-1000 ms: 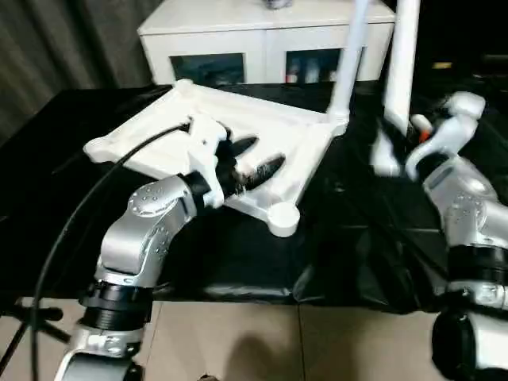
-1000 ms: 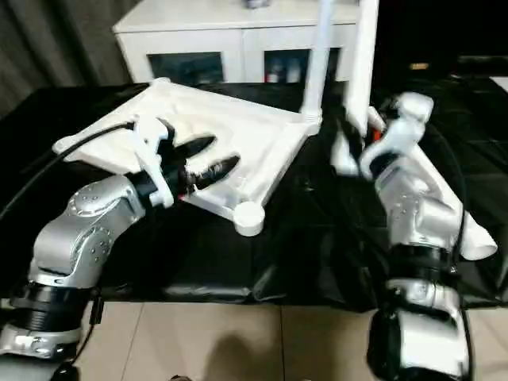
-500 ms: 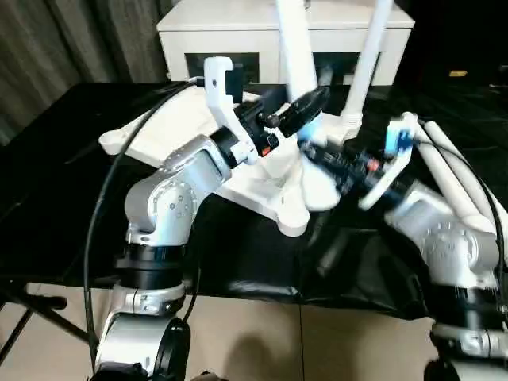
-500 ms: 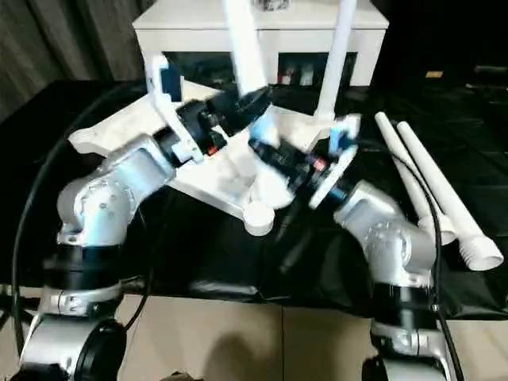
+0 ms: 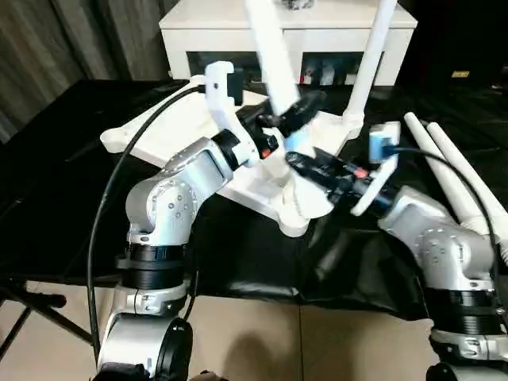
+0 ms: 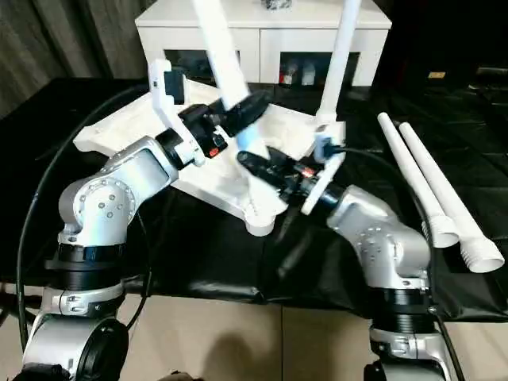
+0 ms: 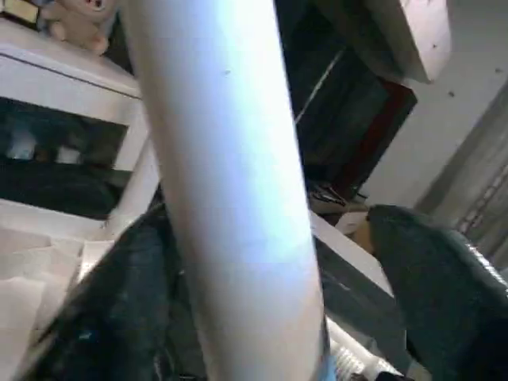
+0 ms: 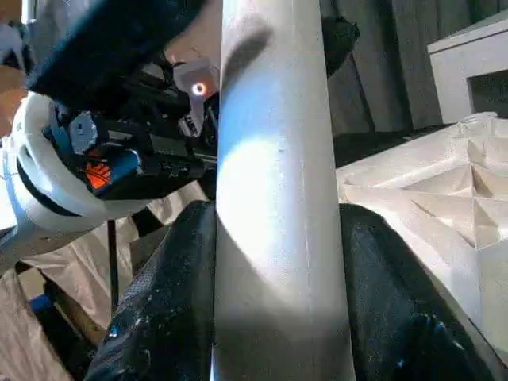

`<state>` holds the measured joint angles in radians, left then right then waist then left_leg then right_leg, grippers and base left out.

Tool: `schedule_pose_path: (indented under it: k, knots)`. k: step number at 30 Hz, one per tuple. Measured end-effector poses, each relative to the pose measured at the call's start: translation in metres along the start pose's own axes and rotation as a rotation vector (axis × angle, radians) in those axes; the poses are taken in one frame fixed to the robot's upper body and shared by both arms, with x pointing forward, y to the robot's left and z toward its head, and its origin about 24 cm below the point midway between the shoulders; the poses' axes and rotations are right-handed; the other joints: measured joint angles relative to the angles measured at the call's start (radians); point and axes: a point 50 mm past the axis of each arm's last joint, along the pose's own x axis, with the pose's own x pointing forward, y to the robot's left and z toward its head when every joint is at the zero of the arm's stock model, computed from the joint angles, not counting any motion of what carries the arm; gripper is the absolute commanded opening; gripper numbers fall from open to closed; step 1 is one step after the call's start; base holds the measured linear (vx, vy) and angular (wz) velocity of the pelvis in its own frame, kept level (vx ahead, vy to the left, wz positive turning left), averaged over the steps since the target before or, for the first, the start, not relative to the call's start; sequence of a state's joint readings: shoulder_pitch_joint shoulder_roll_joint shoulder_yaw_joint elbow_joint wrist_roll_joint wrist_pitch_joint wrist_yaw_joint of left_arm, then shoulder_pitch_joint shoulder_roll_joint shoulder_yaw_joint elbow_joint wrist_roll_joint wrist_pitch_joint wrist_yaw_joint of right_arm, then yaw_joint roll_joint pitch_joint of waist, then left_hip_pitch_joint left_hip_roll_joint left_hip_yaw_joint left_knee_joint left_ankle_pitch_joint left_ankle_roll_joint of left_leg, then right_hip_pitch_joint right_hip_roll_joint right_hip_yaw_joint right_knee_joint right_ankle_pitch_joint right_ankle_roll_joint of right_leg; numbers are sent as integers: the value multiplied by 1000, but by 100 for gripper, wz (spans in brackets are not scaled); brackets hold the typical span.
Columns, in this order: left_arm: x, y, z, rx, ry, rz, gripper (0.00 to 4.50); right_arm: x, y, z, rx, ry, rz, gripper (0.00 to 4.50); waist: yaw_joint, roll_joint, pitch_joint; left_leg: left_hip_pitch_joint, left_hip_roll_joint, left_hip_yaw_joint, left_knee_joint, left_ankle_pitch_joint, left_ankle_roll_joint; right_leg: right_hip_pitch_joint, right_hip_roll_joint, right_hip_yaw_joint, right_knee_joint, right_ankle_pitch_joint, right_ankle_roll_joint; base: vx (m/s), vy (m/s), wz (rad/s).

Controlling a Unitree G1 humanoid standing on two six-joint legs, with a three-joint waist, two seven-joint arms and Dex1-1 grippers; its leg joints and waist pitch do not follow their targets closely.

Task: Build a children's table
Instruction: Pick table leg

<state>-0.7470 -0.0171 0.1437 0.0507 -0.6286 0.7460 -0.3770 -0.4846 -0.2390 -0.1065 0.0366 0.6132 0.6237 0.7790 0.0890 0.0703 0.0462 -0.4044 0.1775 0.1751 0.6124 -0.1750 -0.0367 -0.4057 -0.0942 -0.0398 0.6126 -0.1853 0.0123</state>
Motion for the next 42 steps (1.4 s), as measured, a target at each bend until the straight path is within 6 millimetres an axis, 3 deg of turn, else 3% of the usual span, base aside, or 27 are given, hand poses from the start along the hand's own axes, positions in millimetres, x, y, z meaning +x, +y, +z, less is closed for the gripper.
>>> schedule_pose_path:
  k: [17,26,27,32,37,42]
  knots:
    - [-11,8,-3,-35,40,9,230,3,2,-3,-27,30,16,184,0,0,0,0,0,0,0,0,0,0,0,0,0,0,0,0,0,0]
    - [-12,6,-2,-47,36,-33,194,3,4,-2,-63,35,25,184,0,-1,0,0,0,0,0,0,0,0,0,0,0,0,0,0,0,0]
    - [-12,6,-2,-45,36,-38,193,3,4,-2,-68,37,25,240,0,-1,0,0,0,0,0,0,0,0,0,0,0,0,0,0,0,0]
    - [-12,5,-2,-16,59,-74,191,2,4,-1,-80,50,27,288,1,-4,2,0,0,0,0,0,0,0,0,0,0,0,0,0,0,0]
    - [-14,3,-2,86,107,-113,190,1,2,0,-100,96,31,326,-1,-7,4,0,0,0,0,0,0,0,0,0,0,0,0,0,0,0]
    - [-14,1,-6,183,165,-157,190,1,-2,3,-113,224,53,329,-1,-13,6,0,0,0,0,0,0,0,0,0,1,0,0,0,0,0]
